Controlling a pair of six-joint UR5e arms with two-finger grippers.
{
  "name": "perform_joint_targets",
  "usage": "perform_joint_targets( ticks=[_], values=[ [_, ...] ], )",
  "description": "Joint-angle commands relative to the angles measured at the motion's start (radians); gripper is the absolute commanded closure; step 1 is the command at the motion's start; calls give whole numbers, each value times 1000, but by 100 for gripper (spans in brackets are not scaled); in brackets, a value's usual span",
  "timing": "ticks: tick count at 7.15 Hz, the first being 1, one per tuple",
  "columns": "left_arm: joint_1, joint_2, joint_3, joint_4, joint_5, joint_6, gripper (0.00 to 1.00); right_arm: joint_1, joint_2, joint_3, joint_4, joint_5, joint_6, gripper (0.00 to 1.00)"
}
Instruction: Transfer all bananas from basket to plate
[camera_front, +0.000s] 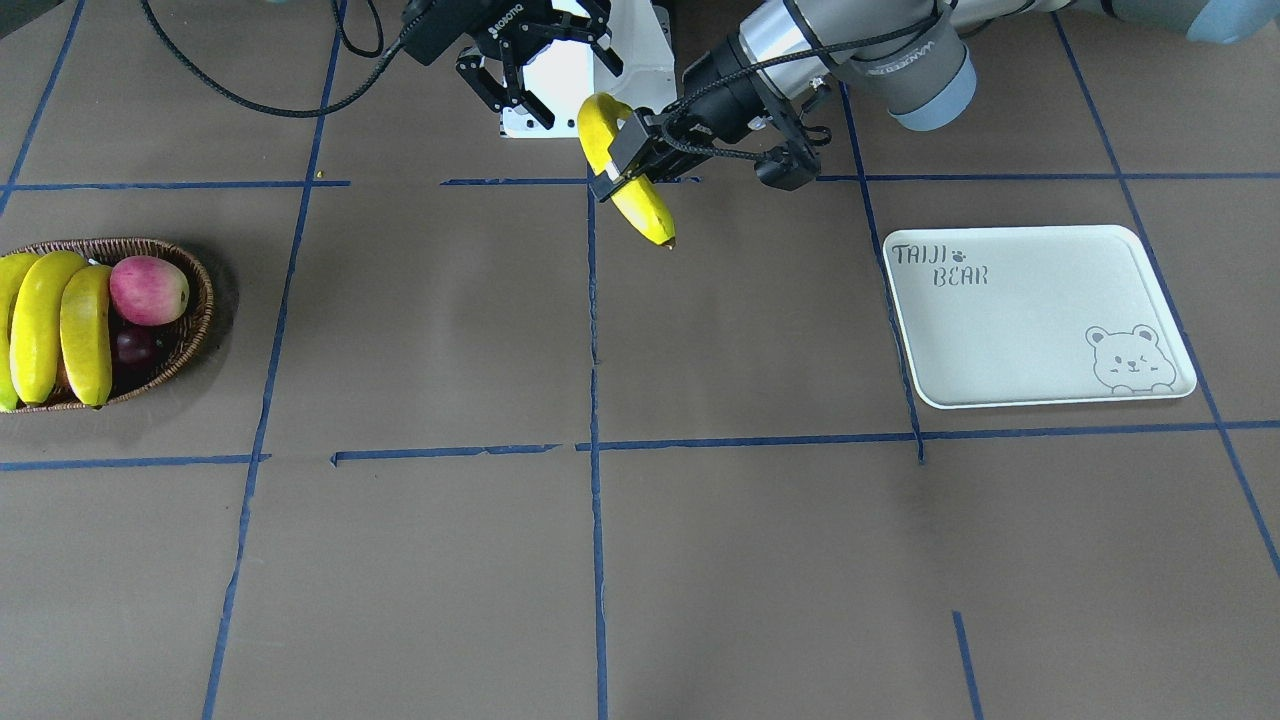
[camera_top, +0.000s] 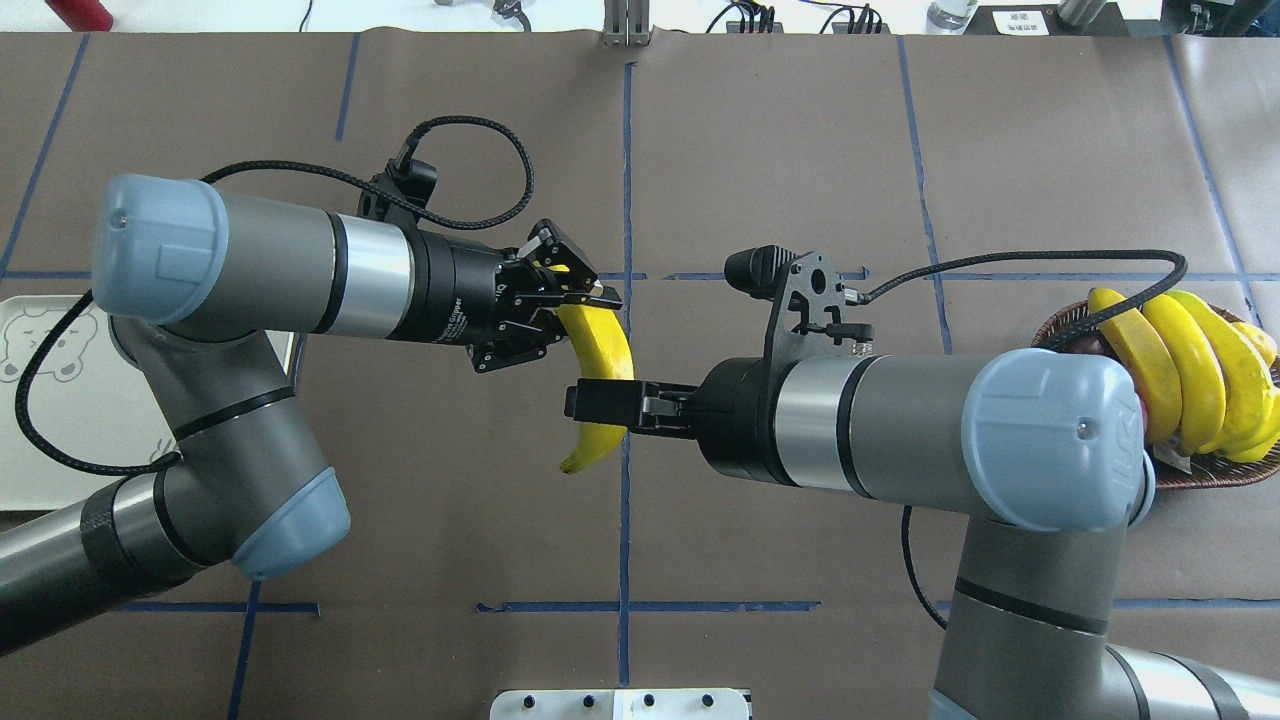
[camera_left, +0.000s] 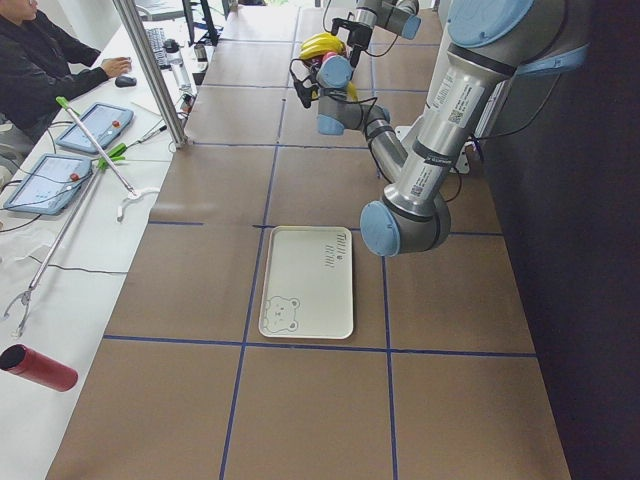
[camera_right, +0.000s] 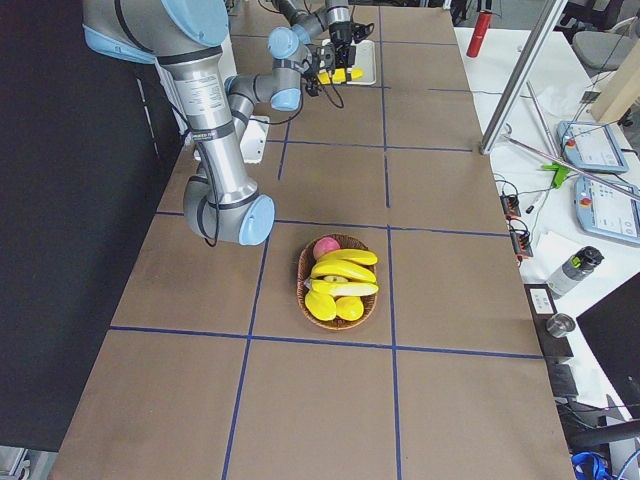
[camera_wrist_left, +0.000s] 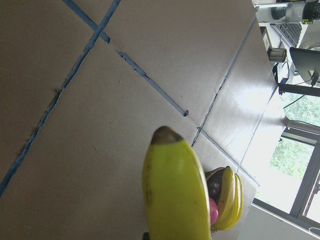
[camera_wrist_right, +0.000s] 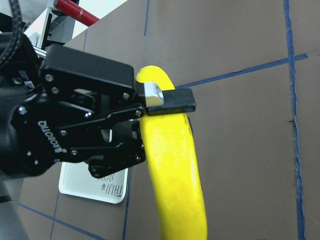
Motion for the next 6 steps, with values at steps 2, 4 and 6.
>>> perform_joint_targets(
  ticks=[2, 4, 6],
  values=[
    [-96, 56, -25, 422, -50, 432, 100, 7, -56, 41, -8, 2, 0, 0],
    [-187, 281, -57, 442, -55, 683, 100, 8, -84, 41, -8, 2, 0, 0],
    [-253, 483, -30, 432, -55, 872, 100, 10, -102, 40, -8, 0, 0, 0]
  ],
)
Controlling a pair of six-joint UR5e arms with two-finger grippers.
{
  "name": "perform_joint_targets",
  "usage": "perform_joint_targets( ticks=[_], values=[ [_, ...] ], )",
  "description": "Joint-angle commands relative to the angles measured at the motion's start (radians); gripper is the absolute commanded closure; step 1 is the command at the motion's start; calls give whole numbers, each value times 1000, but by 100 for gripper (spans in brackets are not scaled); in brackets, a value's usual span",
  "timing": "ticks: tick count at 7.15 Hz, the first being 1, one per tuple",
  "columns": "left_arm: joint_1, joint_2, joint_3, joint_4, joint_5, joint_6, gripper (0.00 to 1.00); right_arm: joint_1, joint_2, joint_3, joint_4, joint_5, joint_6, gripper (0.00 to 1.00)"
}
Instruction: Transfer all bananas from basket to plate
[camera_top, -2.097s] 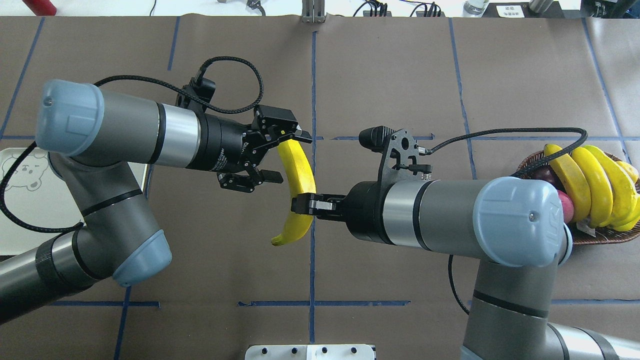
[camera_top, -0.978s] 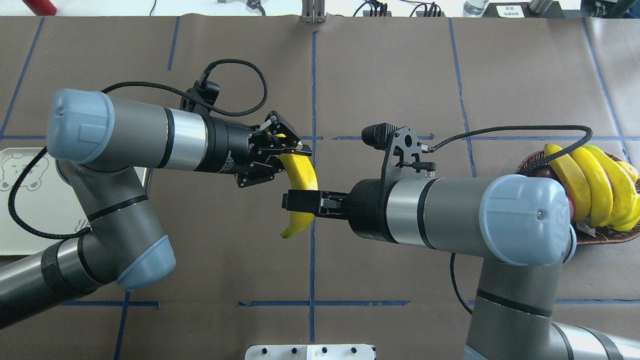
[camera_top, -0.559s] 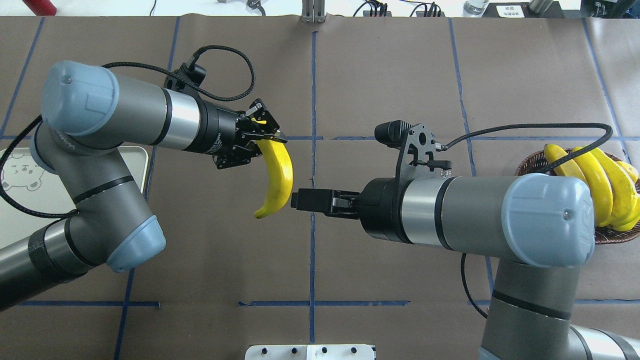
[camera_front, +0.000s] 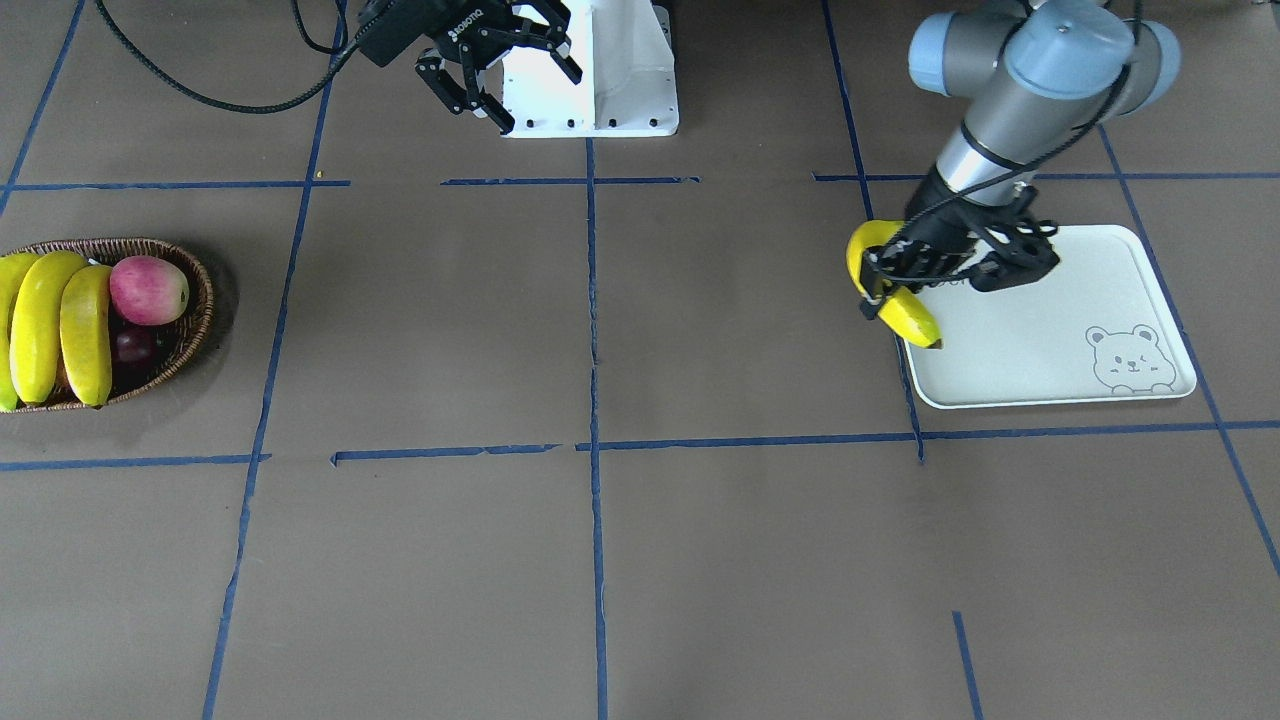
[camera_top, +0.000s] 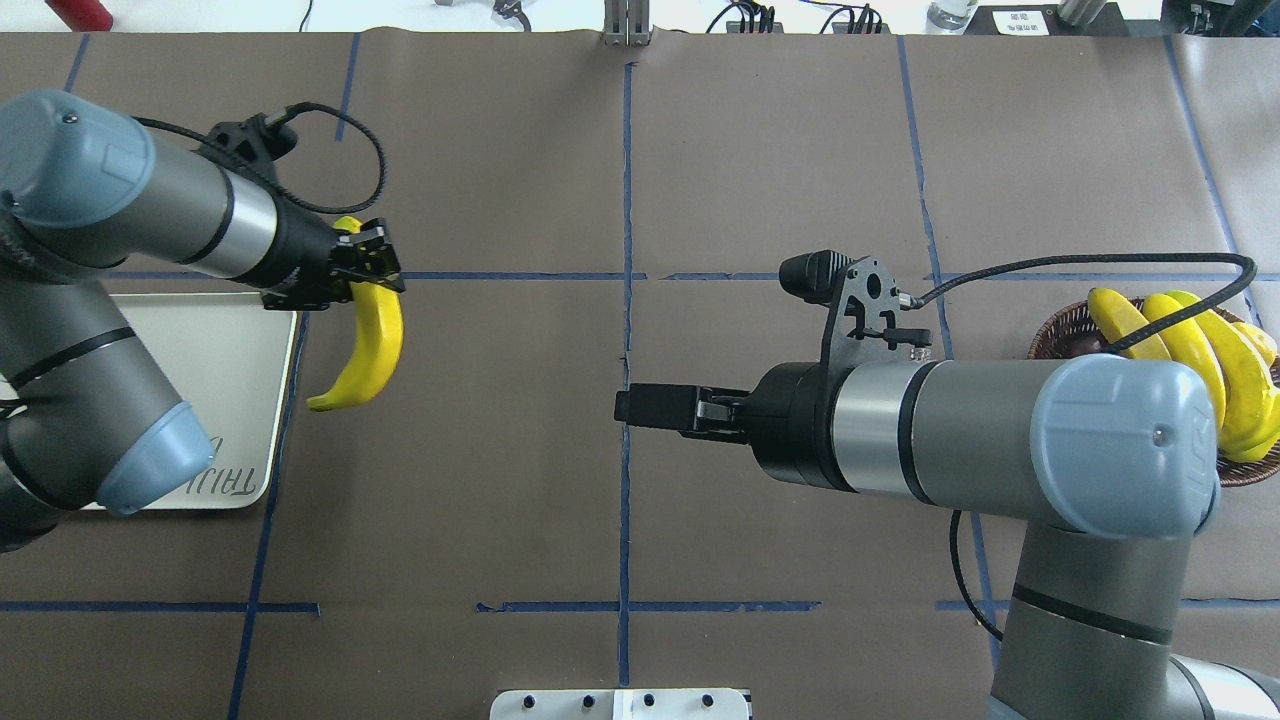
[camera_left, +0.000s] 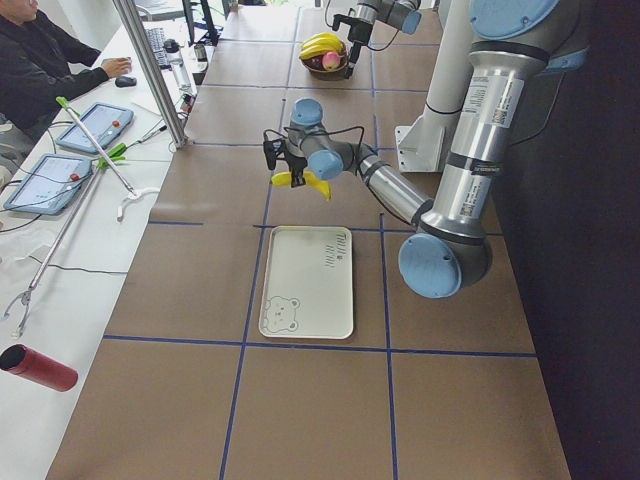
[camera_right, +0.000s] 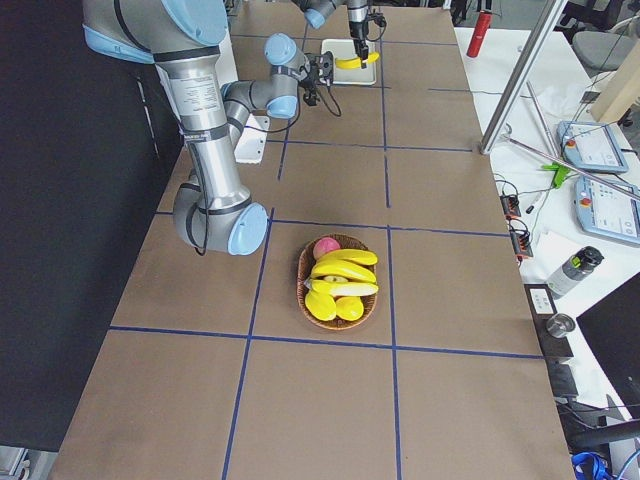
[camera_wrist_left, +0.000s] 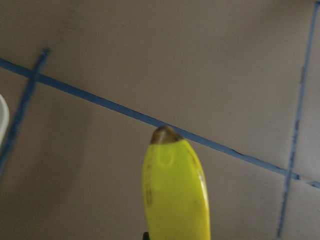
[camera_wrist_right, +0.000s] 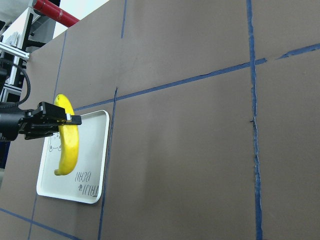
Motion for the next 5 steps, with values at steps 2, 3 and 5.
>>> perform_joint_targets(
  ticks=[2, 3, 5],
  values=[
    [-103, 235, 66, -26, 10, 258, 100, 1, -24, -3, 0, -1, 2, 0],
    [-134, 237, 115, -28, 13, 278, 100, 1, -24, -3, 0, -1, 2, 0],
    [-145, 223, 187, -31, 27, 292, 100, 4, -22, -3, 0, -2, 0, 0]
  ],
)
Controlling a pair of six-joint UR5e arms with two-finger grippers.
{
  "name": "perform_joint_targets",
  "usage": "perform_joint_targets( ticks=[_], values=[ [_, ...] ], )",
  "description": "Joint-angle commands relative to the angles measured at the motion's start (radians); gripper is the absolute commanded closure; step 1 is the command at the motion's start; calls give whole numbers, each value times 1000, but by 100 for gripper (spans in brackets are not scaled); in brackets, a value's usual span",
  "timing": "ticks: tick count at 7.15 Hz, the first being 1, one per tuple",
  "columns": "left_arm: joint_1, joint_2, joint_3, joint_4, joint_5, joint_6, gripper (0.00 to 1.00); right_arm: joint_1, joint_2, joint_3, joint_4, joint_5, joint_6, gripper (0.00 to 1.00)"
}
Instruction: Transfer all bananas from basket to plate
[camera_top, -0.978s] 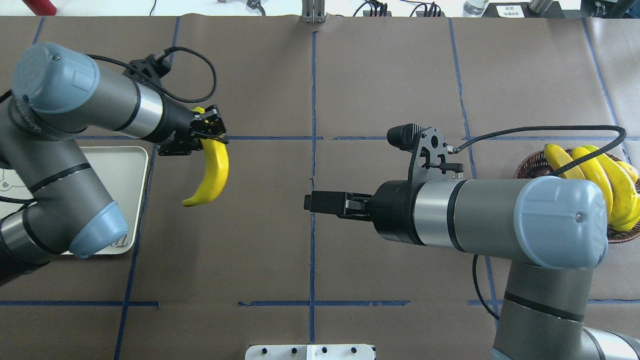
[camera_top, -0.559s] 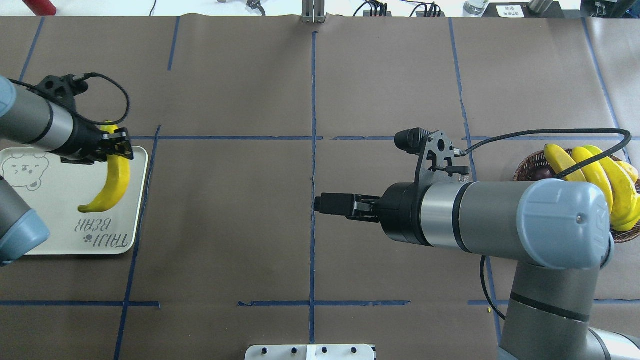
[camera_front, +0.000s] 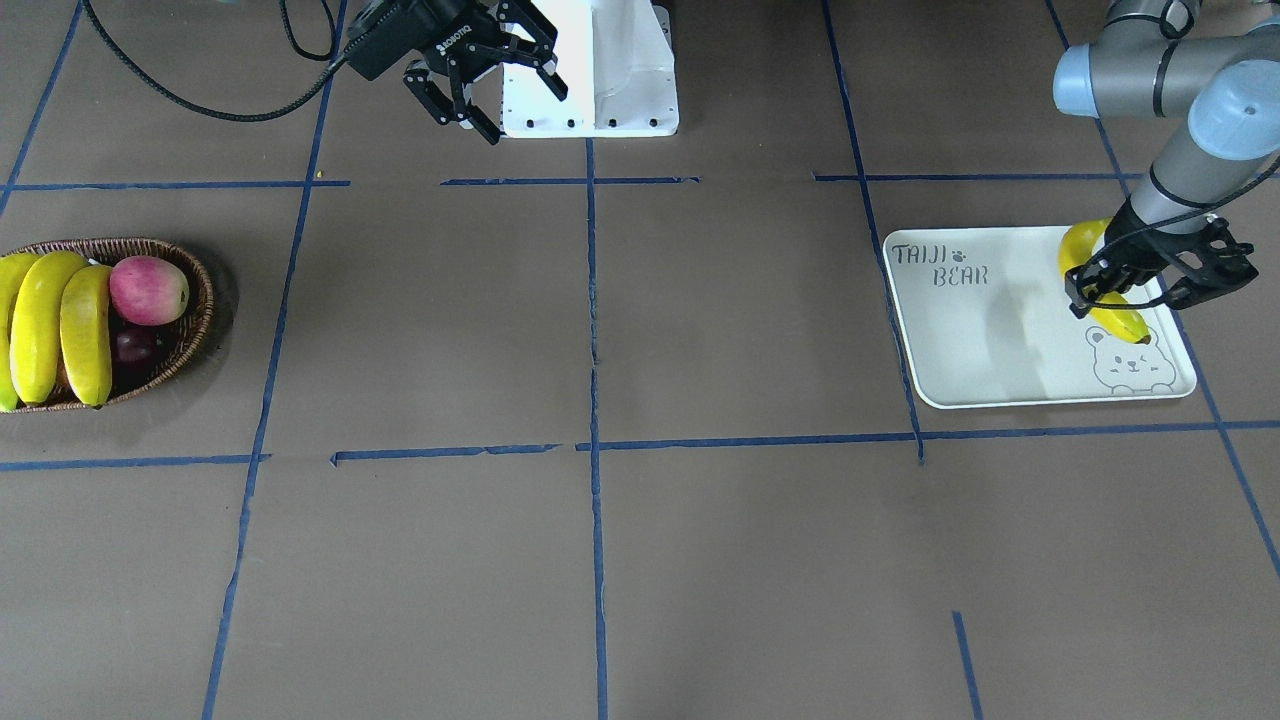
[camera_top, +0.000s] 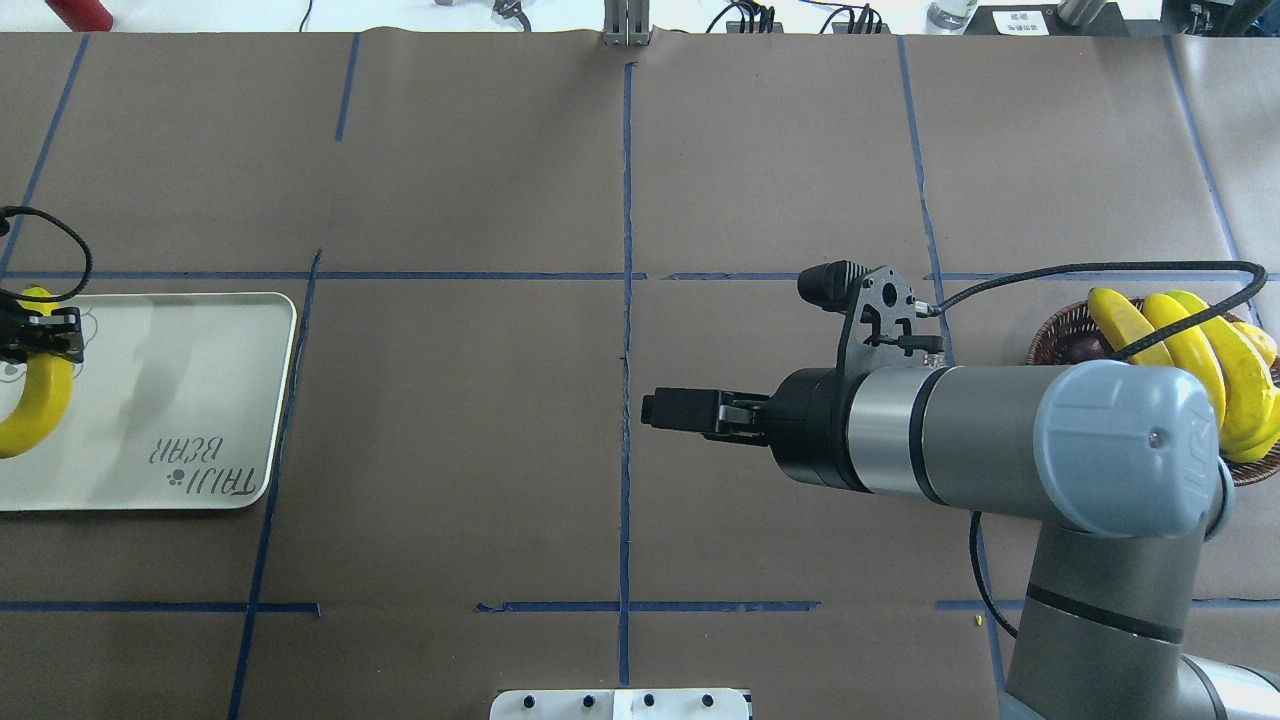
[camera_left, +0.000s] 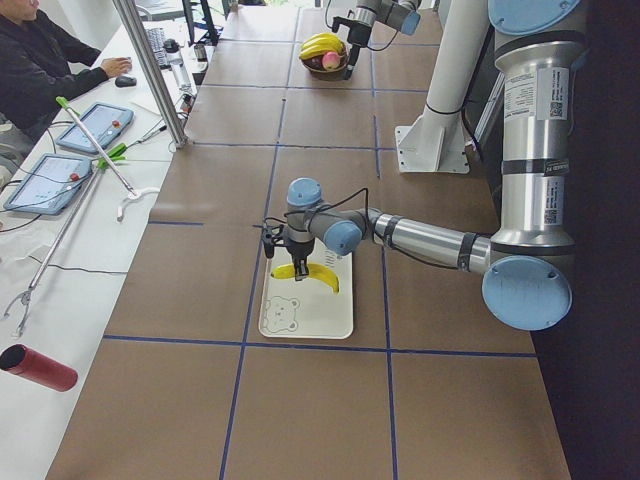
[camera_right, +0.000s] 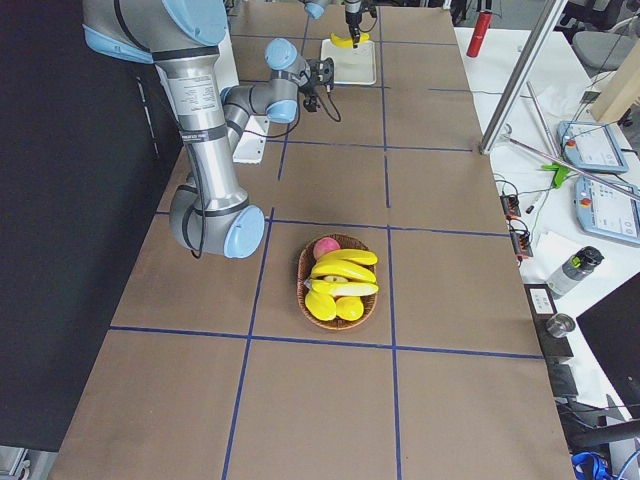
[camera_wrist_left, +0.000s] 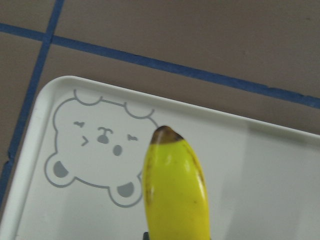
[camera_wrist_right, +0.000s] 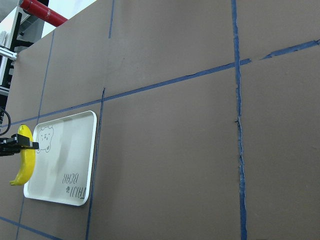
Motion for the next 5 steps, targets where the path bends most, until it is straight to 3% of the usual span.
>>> perform_joint_targets(
  ticks=[1, 2, 3, 4, 5],
  values=[
    [-8, -8, 63, -2, 12, 11, 100, 3, 0, -2, 0, -1, 0, 0],
    [-8, -10, 67, -3, 12, 11, 100, 5, 0, -2, 0, -1, -1, 0],
    [-6, -11, 79, -3, 36, 10, 93, 6, 2, -2, 0, -1, -1, 0],
    [-8, -16, 91, -5, 78, 11, 2, 9, 2, -2, 0, 3, -1, 0],
    [-8, -14, 94, -32, 78, 13, 1, 12, 2, -3, 0, 6, -1, 0]
  ],
)
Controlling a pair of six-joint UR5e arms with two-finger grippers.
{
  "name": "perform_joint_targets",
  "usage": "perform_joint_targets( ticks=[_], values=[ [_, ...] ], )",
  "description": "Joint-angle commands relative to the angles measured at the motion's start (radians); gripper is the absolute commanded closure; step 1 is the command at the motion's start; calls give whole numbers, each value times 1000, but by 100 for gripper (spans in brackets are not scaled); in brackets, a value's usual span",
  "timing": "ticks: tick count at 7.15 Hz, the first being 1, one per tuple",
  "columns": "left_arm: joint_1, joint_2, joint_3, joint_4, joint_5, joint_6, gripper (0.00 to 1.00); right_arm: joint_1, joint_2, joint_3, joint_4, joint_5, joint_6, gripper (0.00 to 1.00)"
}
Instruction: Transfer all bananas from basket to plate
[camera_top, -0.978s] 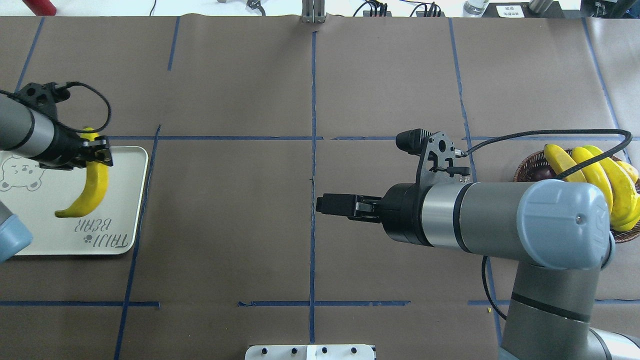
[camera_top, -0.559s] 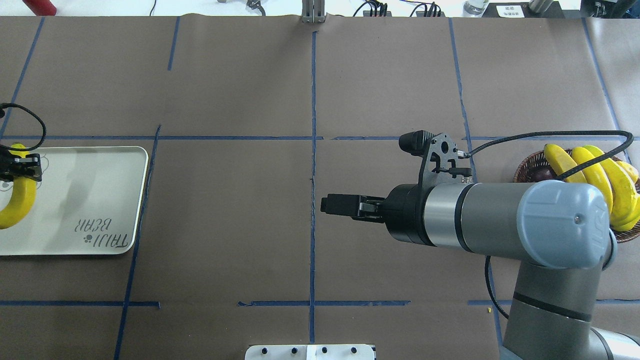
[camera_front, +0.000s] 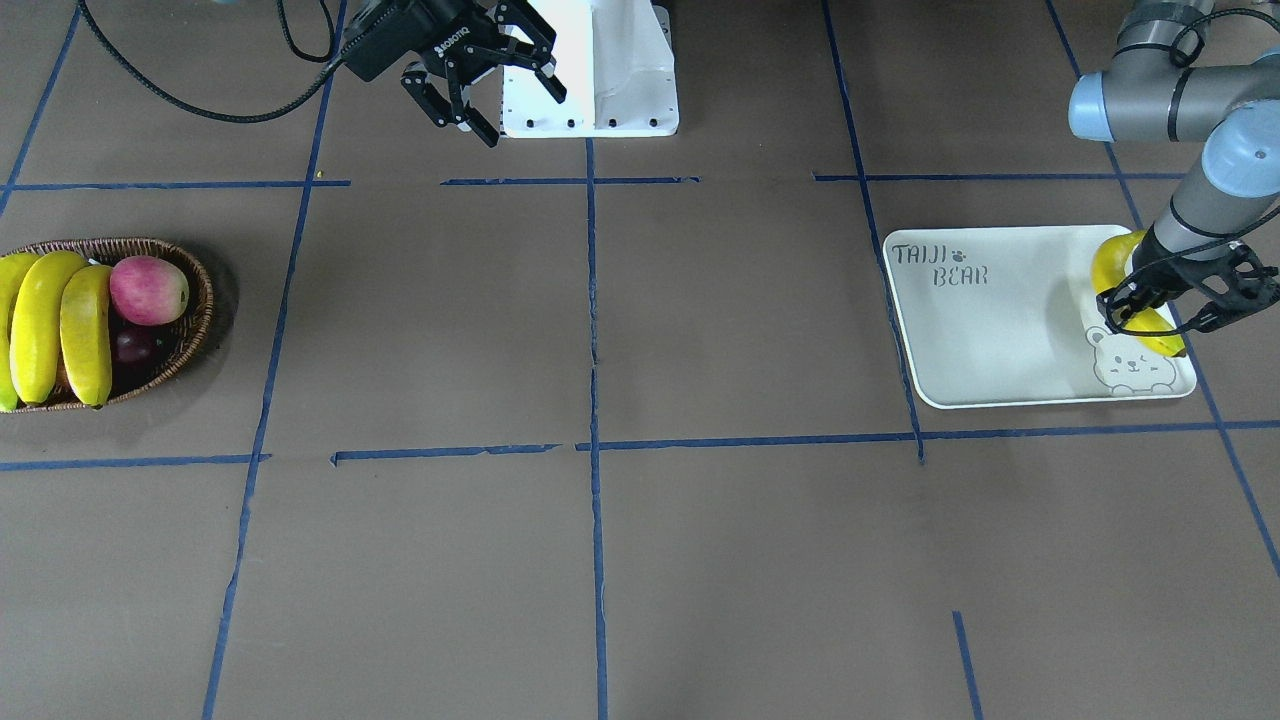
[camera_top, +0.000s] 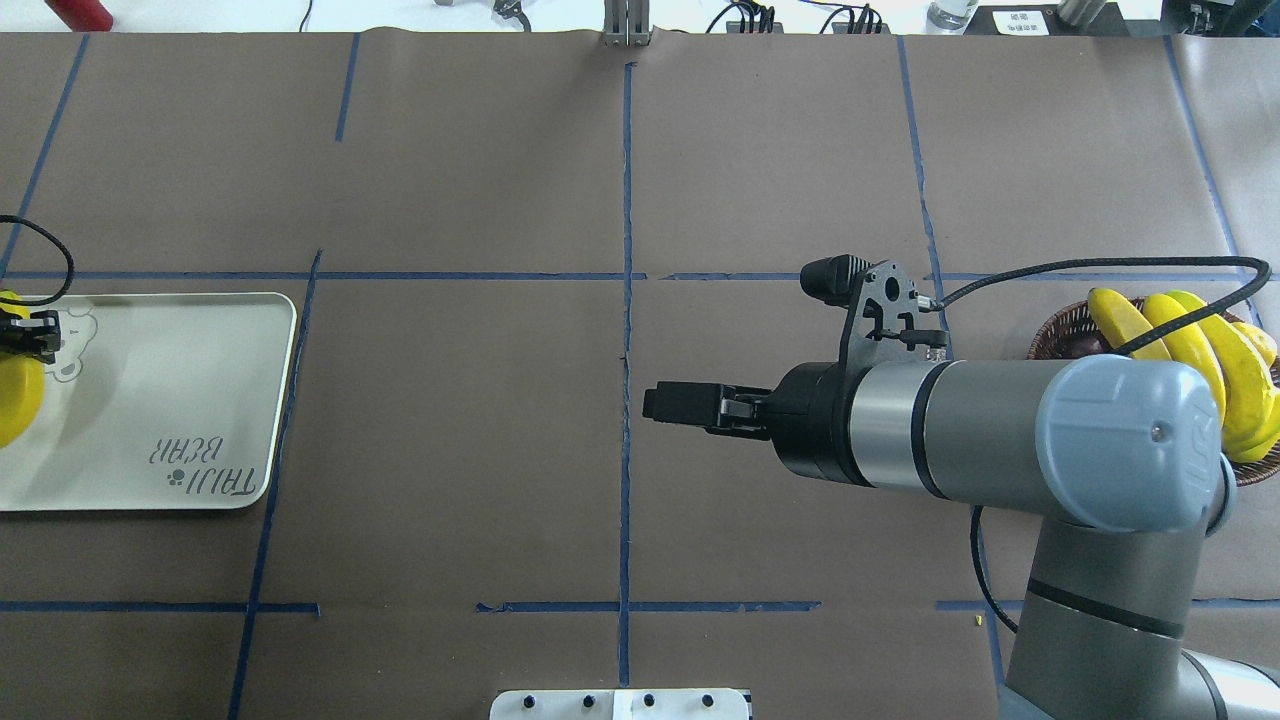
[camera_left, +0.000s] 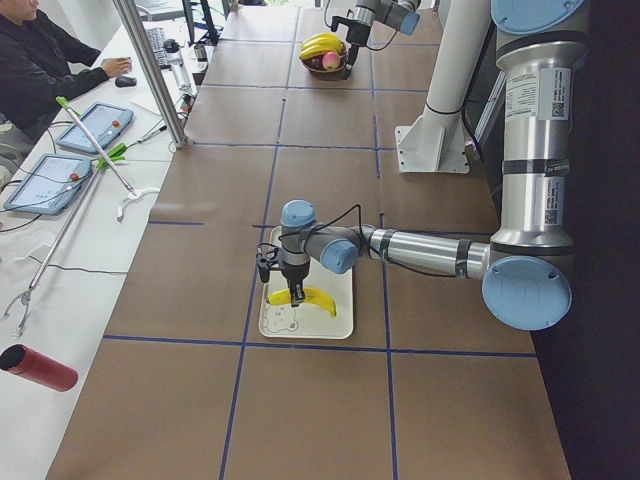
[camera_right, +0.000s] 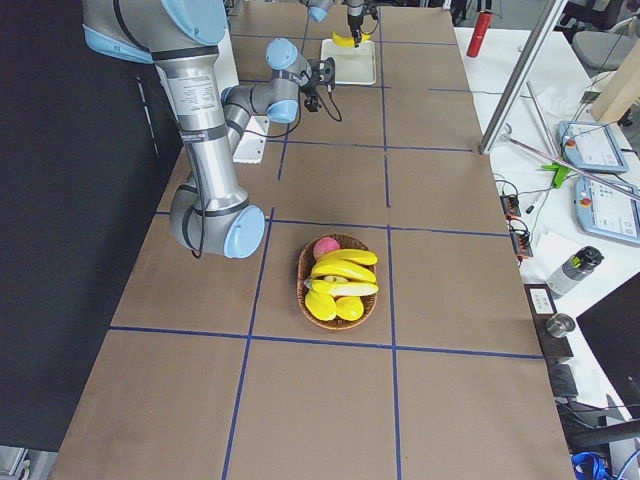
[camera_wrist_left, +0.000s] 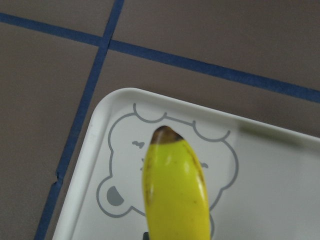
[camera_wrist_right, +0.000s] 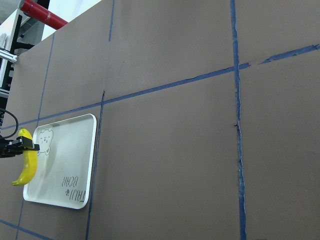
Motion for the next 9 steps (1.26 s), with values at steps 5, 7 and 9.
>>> perform_joint_targets(
  ticks=[5, 7, 9],
  values=[
    [-7, -5, -77, -83, 2, -3, 1, 354, -62, 0, -262, 393, -252, 0],
    [-8, -16, -148, -72, -91, -15, 1, 486, -246, 10, -253, 497, -511, 0],
    [-5, -39, -223, -72, -177, -155, 1, 591, -427, 5, -245, 532, -712, 0]
  ],
)
